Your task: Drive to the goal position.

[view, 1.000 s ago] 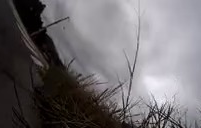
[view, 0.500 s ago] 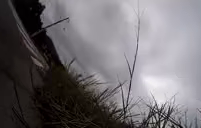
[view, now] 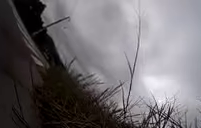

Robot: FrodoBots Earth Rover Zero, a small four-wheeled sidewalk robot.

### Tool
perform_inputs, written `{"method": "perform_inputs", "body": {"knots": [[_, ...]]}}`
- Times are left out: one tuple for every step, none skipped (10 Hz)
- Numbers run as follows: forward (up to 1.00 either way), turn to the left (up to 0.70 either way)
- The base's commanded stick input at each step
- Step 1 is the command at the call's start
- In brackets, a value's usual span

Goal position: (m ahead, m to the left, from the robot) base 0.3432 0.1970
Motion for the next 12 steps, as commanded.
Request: {"method": "perform_inputs", "body": {"knots": [[0.45,0.00],[0.45,0.00],[0.45,0.00],[0.45,0.00],[0.45,0.00],[0.45,0.00],[0.45,0.00],[0.45,0.00],[0.45,0.00],[0.45,0.00],[0.45,0.00],[0.45,0.00]]}}
